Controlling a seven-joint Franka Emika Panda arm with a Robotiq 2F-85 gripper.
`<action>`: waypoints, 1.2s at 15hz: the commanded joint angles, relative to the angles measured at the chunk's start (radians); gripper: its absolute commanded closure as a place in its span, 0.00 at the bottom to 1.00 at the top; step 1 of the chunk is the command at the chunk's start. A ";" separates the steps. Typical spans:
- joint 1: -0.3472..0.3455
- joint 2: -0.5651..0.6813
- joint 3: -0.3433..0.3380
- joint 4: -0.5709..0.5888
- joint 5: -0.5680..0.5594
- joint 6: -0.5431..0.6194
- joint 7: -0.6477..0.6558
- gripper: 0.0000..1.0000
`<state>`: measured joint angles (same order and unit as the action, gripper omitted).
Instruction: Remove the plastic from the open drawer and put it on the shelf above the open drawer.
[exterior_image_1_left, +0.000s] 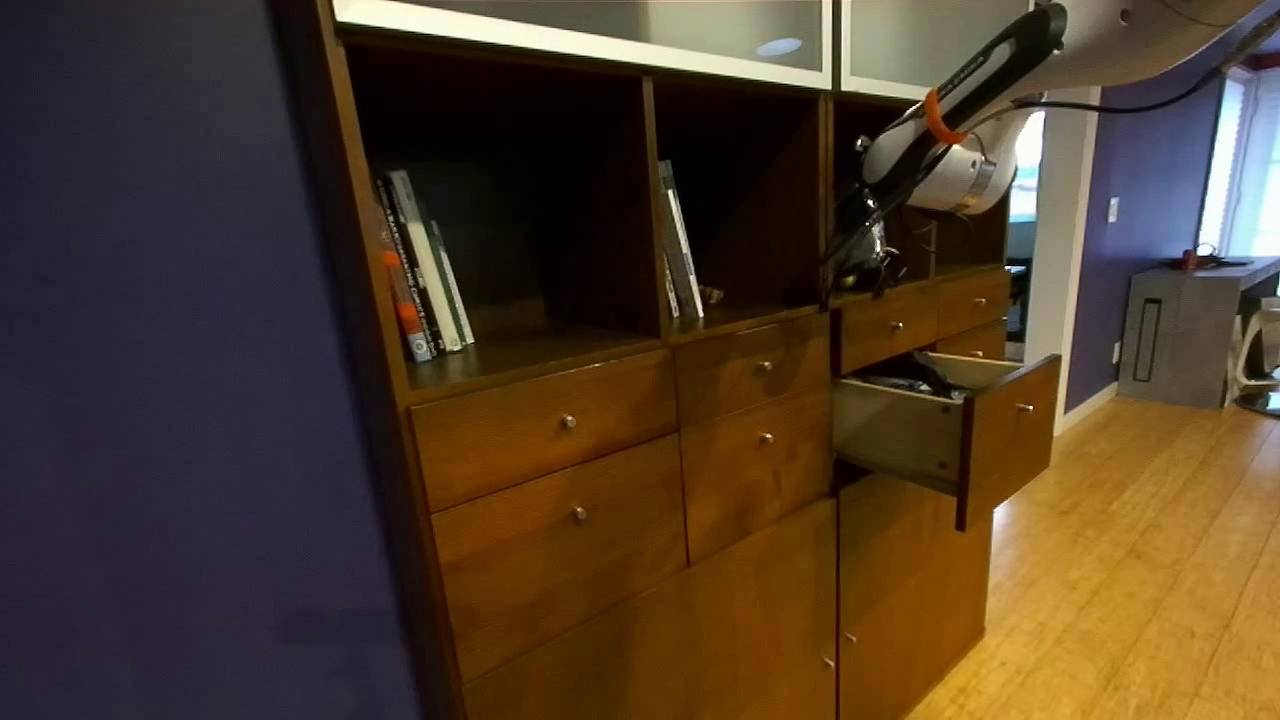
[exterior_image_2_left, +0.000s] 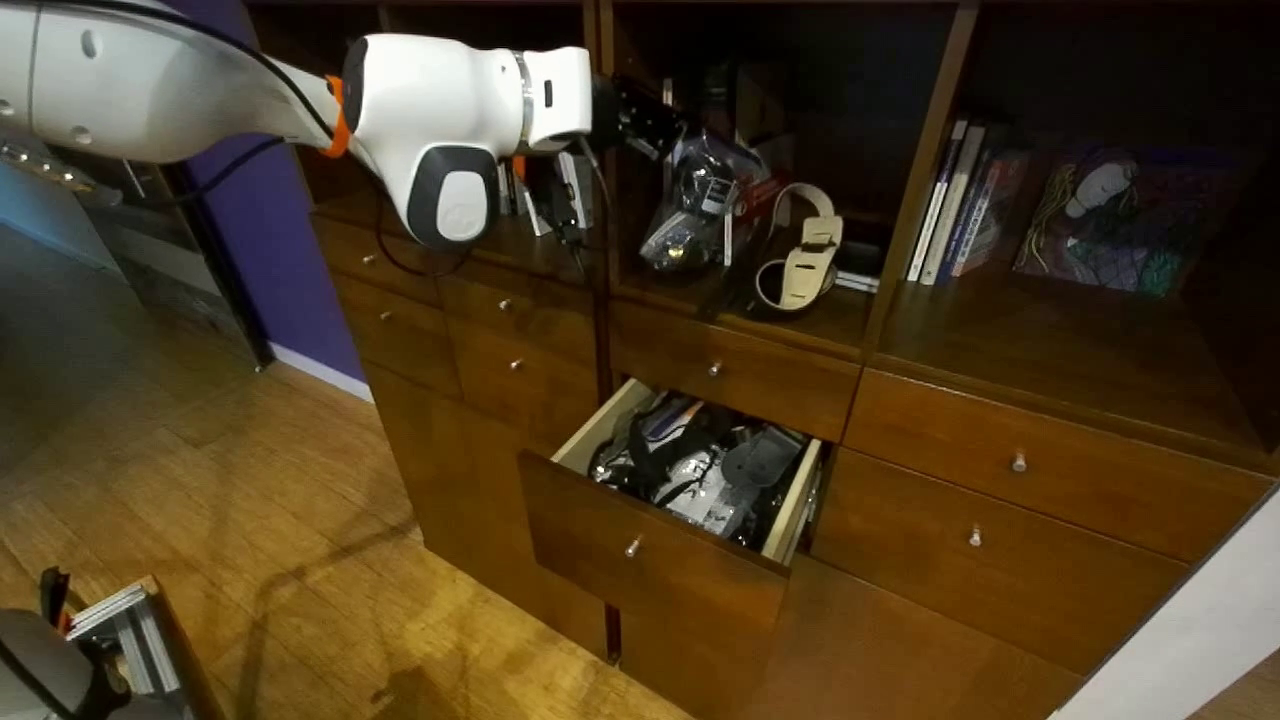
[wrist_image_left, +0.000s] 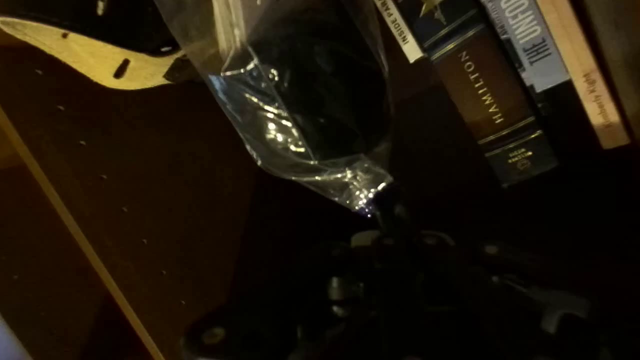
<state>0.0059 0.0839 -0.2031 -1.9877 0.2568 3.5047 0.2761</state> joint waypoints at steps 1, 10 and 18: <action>-0.035 0.093 0.060 0.095 0.053 0.094 0.019 1.00; -0.061 0.218 0.098 0.141 0.079 0.208 0.008 1.00; -0.106 0.195 0.103 0.104 -0.106 0.054 0.030 1.00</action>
<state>-0.0681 0.2887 -0.1116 -1.8779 0.2165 3.6257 0.2973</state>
